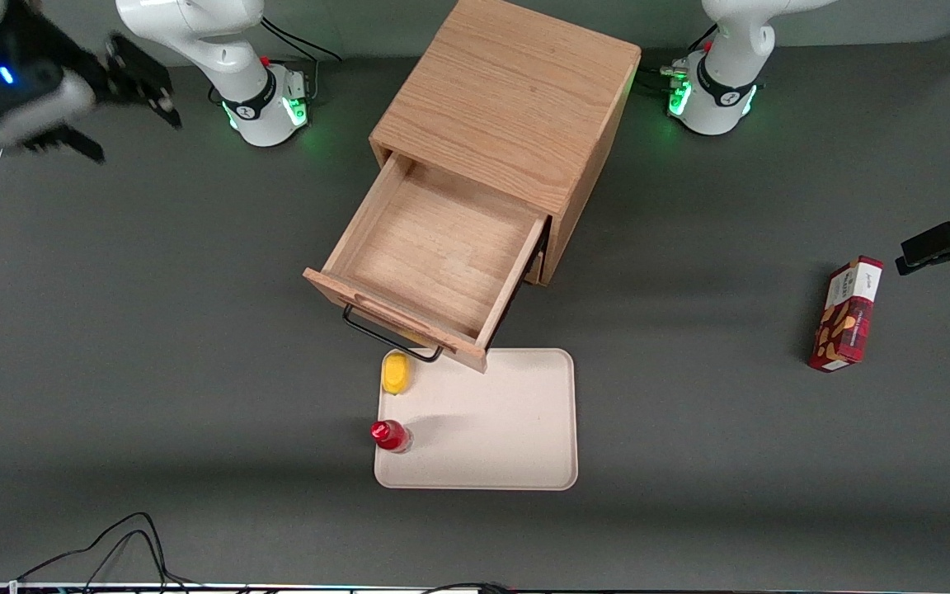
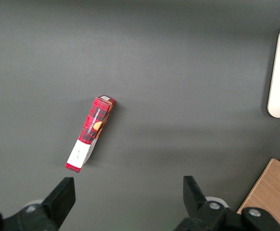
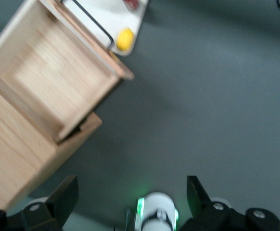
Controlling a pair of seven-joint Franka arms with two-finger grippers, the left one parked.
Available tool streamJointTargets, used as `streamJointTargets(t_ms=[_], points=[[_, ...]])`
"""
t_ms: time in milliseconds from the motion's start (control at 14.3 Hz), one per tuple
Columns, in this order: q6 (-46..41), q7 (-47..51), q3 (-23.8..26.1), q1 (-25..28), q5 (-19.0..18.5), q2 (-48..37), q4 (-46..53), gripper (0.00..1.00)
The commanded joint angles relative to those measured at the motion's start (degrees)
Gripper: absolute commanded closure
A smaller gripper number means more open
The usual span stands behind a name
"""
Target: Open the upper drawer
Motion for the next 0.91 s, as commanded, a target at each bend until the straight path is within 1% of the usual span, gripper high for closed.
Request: streamJointTargets(t_ms=[0, 140, 350, 420, 560, 630, 770, 840], points=[[-5.4, 4.6, -4.6, -0.1, -1.1, -7.7, -8.0, 0.0], [-4.3, 8.3, -7.3, 0.2, -1.1, -14.5, -18.3, 0.0], [3.8, 9.0, -11.1, 0.3, -1.3, -24.0, -33.2, 0.0], [6.2, 9.0, -11.5, 0.3, -1.7, -26.3, -36.9, 0.0], [8.3, 9.0, -11.6, 0.2, -2.3, -28.5, -40.0, 0.0], [8.9, 8.9, -11.7, 0.2, -3.5, -28.1, -39.8, 0.0], [10.2, 9.0, -11.5, 0.6, -9.2, -25.6, -37.7, 0.0], [10.4, 9.3, -11.5, 0.6, -9.7, -23.7, -35.9, 0.0]])
